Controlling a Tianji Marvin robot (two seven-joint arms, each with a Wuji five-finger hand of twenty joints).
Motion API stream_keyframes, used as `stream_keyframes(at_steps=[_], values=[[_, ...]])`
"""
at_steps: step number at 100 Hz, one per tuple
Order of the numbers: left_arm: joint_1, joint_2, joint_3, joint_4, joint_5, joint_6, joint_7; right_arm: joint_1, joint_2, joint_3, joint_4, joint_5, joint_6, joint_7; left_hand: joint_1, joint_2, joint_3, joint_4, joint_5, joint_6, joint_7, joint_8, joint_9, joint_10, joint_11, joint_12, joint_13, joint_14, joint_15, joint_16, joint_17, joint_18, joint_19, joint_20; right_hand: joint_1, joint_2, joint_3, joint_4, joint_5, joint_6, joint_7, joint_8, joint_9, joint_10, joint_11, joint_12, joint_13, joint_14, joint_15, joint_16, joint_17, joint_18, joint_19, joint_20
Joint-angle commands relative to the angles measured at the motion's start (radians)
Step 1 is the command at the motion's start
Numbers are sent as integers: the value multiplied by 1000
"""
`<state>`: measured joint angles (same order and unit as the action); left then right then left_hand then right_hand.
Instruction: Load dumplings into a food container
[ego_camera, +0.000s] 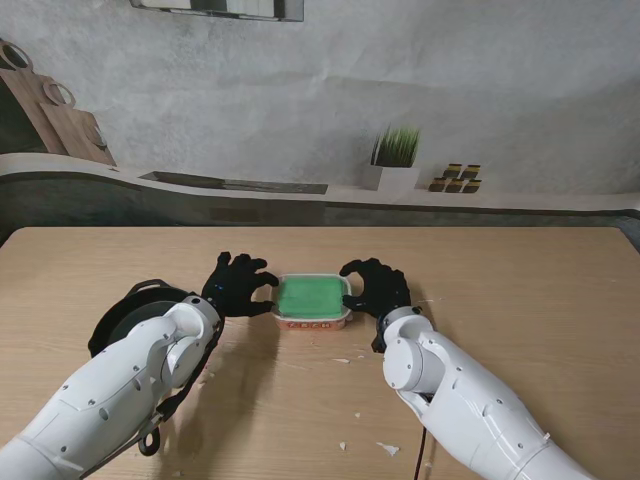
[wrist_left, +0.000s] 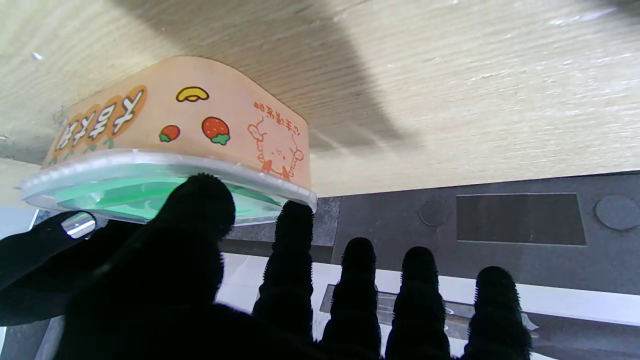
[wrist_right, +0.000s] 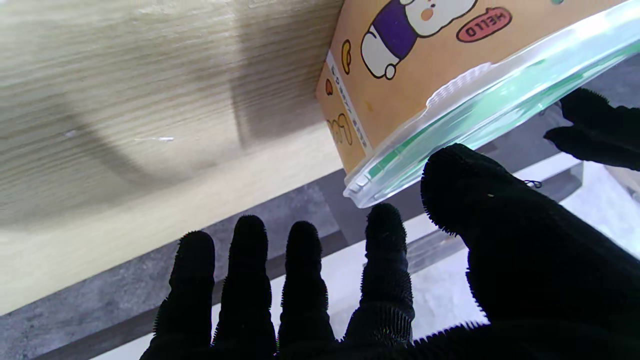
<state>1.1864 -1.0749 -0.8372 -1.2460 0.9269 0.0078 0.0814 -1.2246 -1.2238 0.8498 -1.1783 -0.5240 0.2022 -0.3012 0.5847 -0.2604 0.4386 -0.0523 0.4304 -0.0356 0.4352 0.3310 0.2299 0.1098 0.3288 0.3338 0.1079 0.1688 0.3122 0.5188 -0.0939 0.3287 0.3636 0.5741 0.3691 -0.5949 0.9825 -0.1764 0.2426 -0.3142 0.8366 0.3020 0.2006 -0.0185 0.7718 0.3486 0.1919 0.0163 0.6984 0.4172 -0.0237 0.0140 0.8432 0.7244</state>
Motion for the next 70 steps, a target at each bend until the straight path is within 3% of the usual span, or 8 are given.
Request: stream_keyframes(at_steps=[1, 8, 14, 17, 21, 29, 45, 70], values=[[6, 1, 5, 10, 1, 6, -23, -18, 6, 0, -16, -6, 10, 24, -8, -61, 1, 20, 32, -4, 4, 0, -25, -34, -17, -9, -29, -8, -21, -1, -9, -8, -40, 24, -15, -46, -13, 9, 13, 20, 11, 12, -26, 5, -26, -7, -35, -20, 5, 7, -23, -21, 4, -11], [5, 1, 5, 10, -1, 5, -25, -18, 16, -5, -24, -23, 25, 55, -10, -60, -3, 19, 36, 3, 3, -1, -25, -35, -17, -8, -30, -8, -22, -2, -10, -8, -43, 24, -18, -54, -18, 8, 3, 59, 11, 17, -26, 8, -38, -11, -39, -19, 0, 4, -23, -18, 1, -11], [6, 2, 4, 8, -2, 5, -31, -12, 20, -14, -15, -40, 29, 62, -13, -58, -6, 19, 38, 11, -1, -3, -27, -35, -19, -9, -31, -8, -23, -3, -11, -9, -45, 23, -10, -57, -17, 9, -11, 17, 0, 16, -24, -3, -66, -22, -46, -21, -1, 3, -23, -23, -3, -9], [6, 2, 3, 8, -2, 5, -31, -9, 19, -20, -5, -49, 22, 51, -13, -57, -8, 19, 40, 12, -2, -4, -26, -34, -20, -9, -30, -8, -24, -3, -11, -9, -46, 23, -6, -58, -15, 9, -56, -18, -15, 12, -18, -18, -146, -53, -50, -28, 5, 6, -24, -27, -6, -6], [7, 2, 2, 7, 0, 5, -31, -3, 13, -27, 22, -64, -6, 5, -15, -55, -11, 19, 41, 11, -5, -6, -26, -34, -20, -10, -30, -9, -24, -3, -11, -8, -47, 24, -3, -61, -13, 10, -136, -65, -35, 9, -18, -40, -213, -77, -54, -34, 9, 7, -21, -26, -6, -3], [7, 2, 1, 9, 0, 3, -29, 2, 8, -29, 41, -79, -40, -43, -15, -55, -15, 19, 44, 12, -8, -7, -25, -33, -18, -9, -30, -8, -24, -3, -10, -9, -46, 25, -3, -62, -25, 9, -151, -99, -92, -5, -13, -47, -276, -96, -74, -48, 0, 2, -28, -32, -9, 0], [4, 1, 2, 12, -6, -1, -32, -3, 17, -26, 21, -83, -22, -8, -17, -53, -25, 20, 46, 25, -14, -10, -26, -33, -20, -11, -30, -7, -26, -3, -11, -8, -51, 25, -6, -87, 3, 7, -10, -69, -25, 73, -14, -24, -208, -59, -58, -37, 15, 8, -25, -25, 1, 6], [-1, 3, 4, 14, -10, -11, -41, 1, 14, -44, 18, -52, 40, 42, -22, -59, -38, 21, 41, 51, -67, -46, -28, -32, -29, -17, -33, -7, -36, -8, -13, -9, -62, 28, -14, -70, 6, 6, 72, 48, -23, 60, -18, 1, -112, -21, -47, -24, 10, 6, -24, -19, 2, 5]])
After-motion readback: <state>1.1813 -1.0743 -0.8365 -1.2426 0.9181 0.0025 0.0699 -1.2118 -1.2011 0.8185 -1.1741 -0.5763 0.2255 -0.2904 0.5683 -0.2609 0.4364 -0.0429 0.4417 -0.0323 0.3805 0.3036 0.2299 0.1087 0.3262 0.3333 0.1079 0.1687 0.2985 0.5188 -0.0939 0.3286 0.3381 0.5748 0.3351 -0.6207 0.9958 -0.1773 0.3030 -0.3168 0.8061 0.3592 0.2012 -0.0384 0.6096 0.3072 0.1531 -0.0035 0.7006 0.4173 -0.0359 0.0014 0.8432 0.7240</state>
